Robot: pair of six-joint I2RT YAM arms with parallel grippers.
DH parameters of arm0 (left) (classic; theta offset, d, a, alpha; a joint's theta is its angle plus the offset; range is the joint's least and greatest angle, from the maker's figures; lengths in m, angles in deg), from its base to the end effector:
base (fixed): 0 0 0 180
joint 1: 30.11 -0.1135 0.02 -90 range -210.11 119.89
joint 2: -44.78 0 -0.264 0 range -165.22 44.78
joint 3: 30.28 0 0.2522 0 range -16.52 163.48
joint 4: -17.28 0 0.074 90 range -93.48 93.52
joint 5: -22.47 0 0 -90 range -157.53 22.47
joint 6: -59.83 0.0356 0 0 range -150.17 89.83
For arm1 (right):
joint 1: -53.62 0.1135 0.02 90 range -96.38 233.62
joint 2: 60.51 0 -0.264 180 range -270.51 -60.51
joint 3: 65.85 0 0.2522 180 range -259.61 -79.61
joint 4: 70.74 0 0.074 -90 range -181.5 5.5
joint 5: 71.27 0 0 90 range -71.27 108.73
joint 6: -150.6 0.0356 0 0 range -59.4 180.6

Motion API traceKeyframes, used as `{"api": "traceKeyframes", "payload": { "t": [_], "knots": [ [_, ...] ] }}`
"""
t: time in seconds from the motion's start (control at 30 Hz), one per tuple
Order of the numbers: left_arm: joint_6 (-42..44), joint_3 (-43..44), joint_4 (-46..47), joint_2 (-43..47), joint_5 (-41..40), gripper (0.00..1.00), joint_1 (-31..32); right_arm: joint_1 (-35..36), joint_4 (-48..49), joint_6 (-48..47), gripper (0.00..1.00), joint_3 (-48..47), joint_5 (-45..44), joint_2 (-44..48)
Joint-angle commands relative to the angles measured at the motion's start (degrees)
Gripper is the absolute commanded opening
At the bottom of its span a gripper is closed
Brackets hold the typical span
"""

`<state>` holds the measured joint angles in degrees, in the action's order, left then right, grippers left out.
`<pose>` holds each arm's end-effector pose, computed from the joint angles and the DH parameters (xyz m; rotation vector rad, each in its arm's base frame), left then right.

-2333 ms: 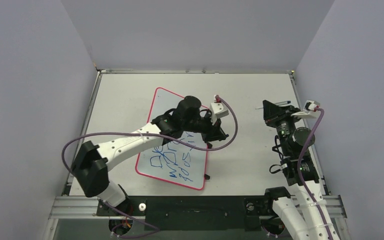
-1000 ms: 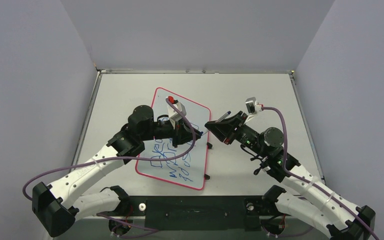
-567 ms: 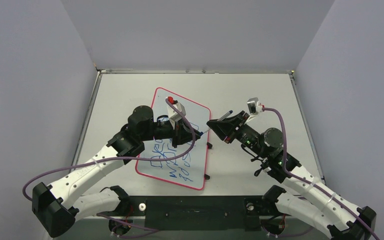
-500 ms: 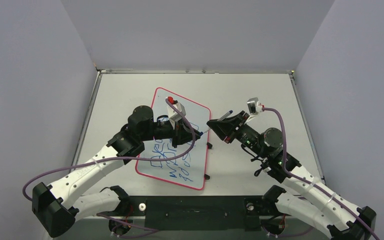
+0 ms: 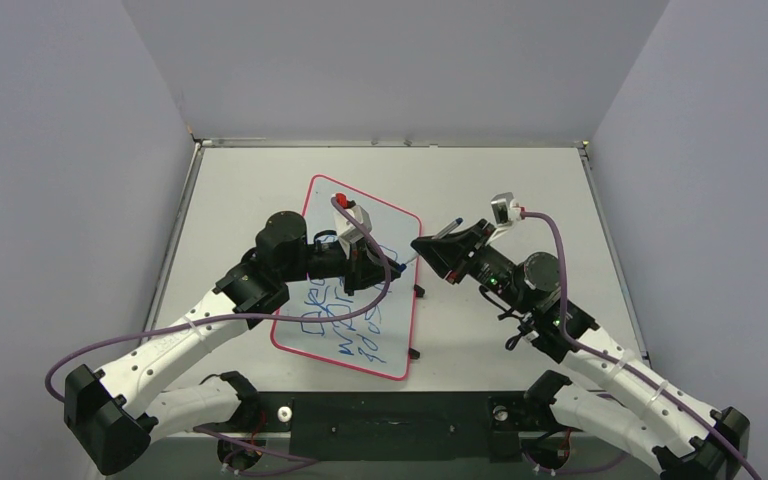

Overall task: Write a sentence on the whiteboard
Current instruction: Close the pen cap.

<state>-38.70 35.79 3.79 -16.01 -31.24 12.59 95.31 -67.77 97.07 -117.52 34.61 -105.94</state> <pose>0.1650 -0.1809 0.3525 0.9995 1.5432 -1.1850 0.1371 0.1352 0.3463 -0.3208 1.5198 1.3016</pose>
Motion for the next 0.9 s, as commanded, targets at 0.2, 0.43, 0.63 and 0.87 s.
{"api": "traceKeyframes", "payload": {
  "t": [0.2, 0.43, 0.63, 0.87],
  "knots": [
    [0.27, 0.21, 2.62, -0.11, -0.40, 0.00, -0.36, 0.25, 2.05, -0.93, 0.00, -3.35, 0.03, 0.80],
    [-0.02, 0.46, 3.11, 0.12, 0.04, 0.00, -0.47, 0.26, 2.17, -0.48, 0.00, -3.43, 0.31, 0.49],
    [-0.28, 0.34, 3.58, 0.07, 0.18, 0.00, -0.59, 0.76, 3.92, 0.66, 0.00, -2.52, 0.75, -0.65],
    [-0.58, 0.00, 4.39, 0.10, 0.13, 0.00, -0.83, 1.43, 4.76, 1.33, 0.00, -1.56, 0.59, -1.07]
  ]
}}
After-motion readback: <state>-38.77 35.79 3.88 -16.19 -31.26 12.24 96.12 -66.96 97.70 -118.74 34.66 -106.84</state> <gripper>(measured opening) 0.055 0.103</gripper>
